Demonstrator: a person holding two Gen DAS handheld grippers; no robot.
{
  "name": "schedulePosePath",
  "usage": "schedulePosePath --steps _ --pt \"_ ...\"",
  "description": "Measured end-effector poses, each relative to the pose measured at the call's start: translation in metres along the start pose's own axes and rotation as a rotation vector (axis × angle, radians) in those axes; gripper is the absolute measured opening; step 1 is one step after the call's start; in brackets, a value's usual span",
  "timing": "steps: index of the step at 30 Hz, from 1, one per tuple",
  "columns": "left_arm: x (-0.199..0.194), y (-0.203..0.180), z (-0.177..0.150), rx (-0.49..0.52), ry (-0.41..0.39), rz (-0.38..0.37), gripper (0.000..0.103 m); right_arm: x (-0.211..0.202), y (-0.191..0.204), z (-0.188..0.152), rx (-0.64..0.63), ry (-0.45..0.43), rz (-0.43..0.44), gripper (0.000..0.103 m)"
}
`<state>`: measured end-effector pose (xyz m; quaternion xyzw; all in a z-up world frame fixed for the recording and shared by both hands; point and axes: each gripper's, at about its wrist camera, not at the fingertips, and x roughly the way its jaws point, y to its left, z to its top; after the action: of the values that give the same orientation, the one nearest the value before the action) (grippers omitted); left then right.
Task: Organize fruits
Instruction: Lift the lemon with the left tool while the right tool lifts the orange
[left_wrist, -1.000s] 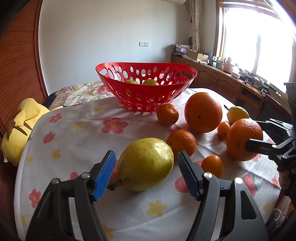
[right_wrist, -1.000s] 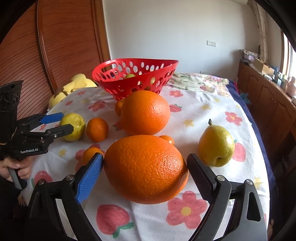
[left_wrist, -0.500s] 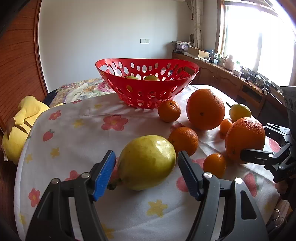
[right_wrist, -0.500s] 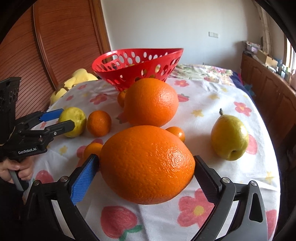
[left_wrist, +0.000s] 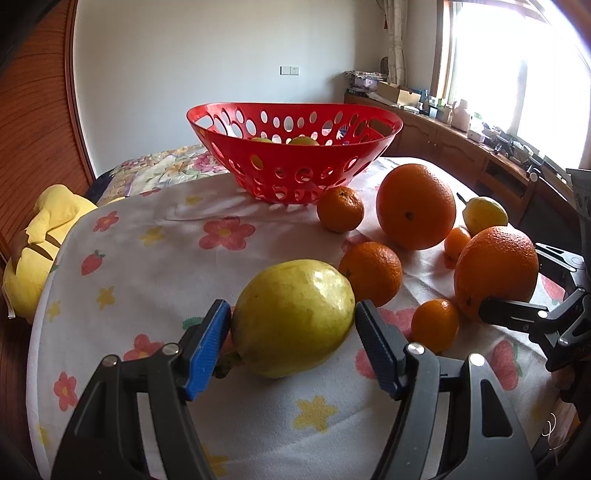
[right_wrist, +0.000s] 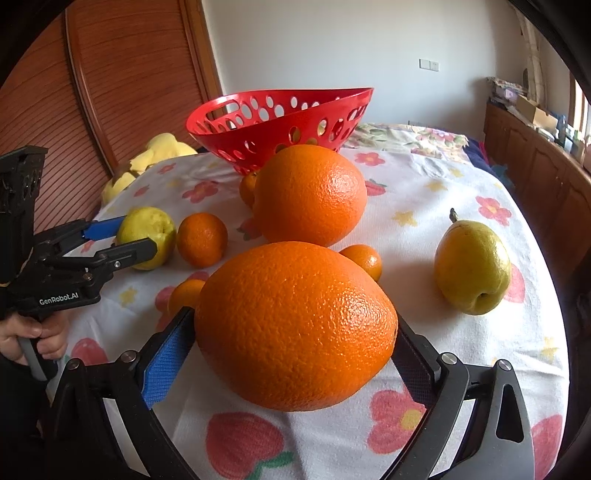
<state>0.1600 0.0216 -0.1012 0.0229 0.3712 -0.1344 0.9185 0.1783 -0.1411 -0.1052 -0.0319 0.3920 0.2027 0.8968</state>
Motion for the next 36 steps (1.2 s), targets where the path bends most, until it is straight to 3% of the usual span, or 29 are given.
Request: schedulePosePath --steps 36 --pt "0.014 0.002 0.0 -0.008 0.08 0.007 0.07 0.002 0.008 -0.004 -0.035 0.017 0.012 0.093"
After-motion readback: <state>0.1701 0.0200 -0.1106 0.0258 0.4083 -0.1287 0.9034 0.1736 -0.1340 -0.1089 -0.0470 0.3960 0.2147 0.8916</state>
